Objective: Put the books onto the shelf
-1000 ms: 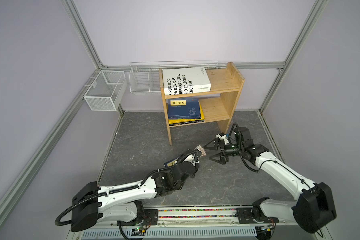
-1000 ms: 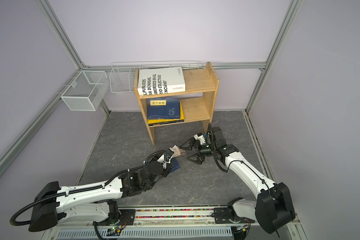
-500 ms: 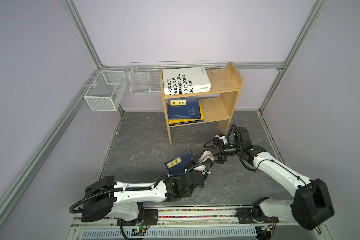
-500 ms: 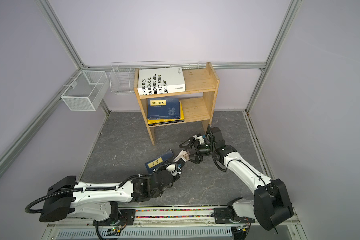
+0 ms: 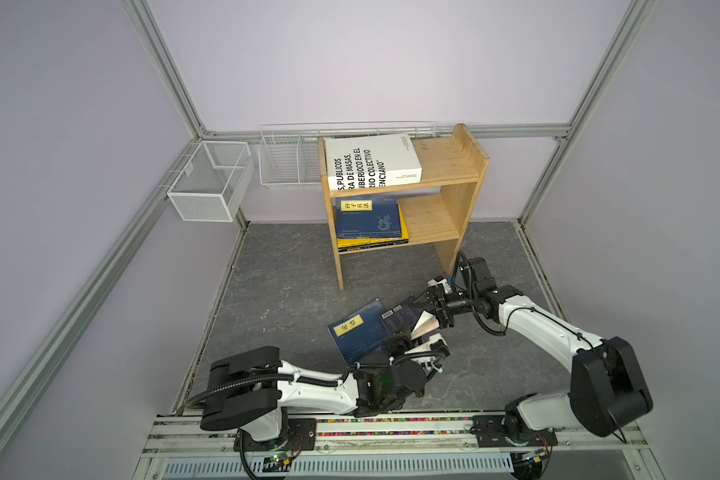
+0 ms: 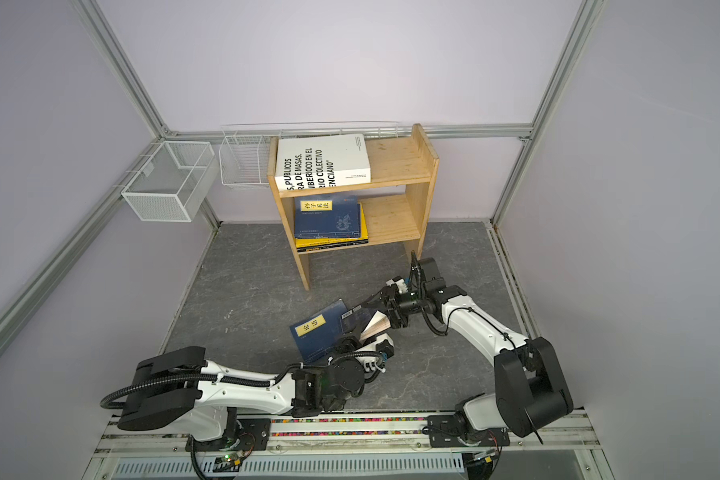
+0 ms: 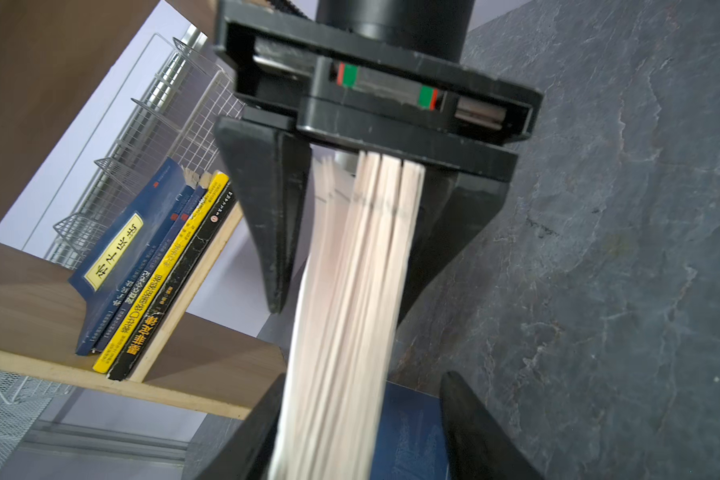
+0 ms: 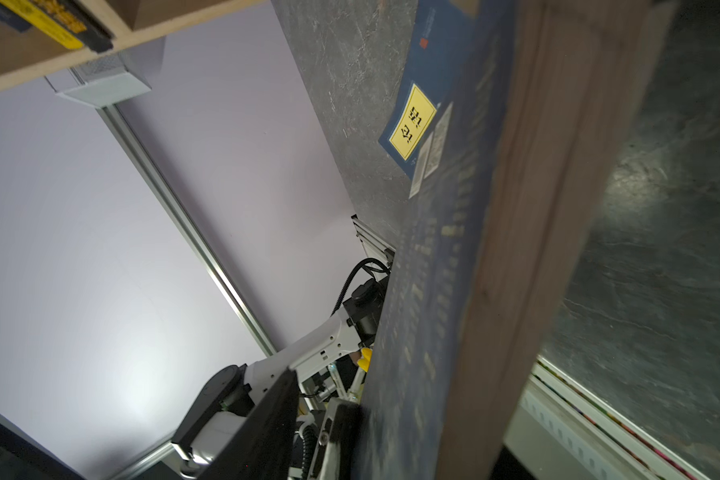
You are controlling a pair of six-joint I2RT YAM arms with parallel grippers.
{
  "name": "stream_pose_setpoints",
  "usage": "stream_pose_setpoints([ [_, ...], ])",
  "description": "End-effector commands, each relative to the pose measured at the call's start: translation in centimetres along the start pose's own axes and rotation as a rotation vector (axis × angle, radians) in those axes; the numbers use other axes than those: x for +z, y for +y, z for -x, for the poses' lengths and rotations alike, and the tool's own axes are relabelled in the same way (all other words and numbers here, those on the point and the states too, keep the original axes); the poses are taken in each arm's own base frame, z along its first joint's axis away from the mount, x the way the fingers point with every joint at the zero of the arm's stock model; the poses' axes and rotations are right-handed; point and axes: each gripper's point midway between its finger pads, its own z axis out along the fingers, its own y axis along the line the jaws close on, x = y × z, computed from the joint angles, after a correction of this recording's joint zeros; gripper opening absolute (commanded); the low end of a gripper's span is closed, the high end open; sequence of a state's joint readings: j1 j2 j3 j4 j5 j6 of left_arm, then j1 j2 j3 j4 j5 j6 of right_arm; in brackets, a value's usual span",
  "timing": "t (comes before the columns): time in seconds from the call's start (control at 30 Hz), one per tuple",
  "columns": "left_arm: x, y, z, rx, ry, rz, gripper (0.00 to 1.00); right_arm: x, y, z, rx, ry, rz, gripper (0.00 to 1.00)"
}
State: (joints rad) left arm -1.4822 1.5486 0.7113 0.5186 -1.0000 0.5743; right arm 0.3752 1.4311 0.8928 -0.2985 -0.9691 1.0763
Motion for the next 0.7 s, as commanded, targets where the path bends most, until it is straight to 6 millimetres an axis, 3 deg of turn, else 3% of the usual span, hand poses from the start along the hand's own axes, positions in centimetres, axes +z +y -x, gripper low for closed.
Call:
stream_pose_setpoints([
  [0.0,-0.4,0.9,1.5,-0.027,-0.053,0.032,0.00,-0.2,0.9,0.3,-0.054,0.013,0.016,0.47],
  [0.13,-0.4,0.9,1.5,-0.030,-0.057,0.033,0.00,-0.1,0.1,0.7,-0.049,0.010,0.001,0.35],
  [0.23,-0.5,0.8,1.4,-0.054,-0.057,0.028,0.00,-0.2,-0.2,1.3,-0.049,-0.004,-0.003,0.17],
  [0.37,-0.4,1.0,0.8,-0.149,-0.034,0.012,0.02,-0.6,0.3,2.1,-0.083,-0.043,0.003,0.11],
  [0.4,-0.5,1.2,0.6,-0.186,-0.027,0.007,0.09,-0.8,0.5,2.2,-0.098,-0.056,0.004,0.11],
  [0.47,-0.5,1.9,0.0,-0.302,-0.002,-0.017,0.33,-1.1,0.9,2.8,-0.139,-0.100,-0.001,0.10],
  [0.57,-0.2,3.6,-1.3,-0.568,0.047,-0.115,0.56,-1.6,1.0,3.9,-0.208,-0.183,-0.023,0.08],
  [0.67,-0.4,5.5,-2.2,-0.824,0.064,-0.248,0.72,-2.0,1.3,5.1,-0.273,-0.269,-0.015,0.07],
])
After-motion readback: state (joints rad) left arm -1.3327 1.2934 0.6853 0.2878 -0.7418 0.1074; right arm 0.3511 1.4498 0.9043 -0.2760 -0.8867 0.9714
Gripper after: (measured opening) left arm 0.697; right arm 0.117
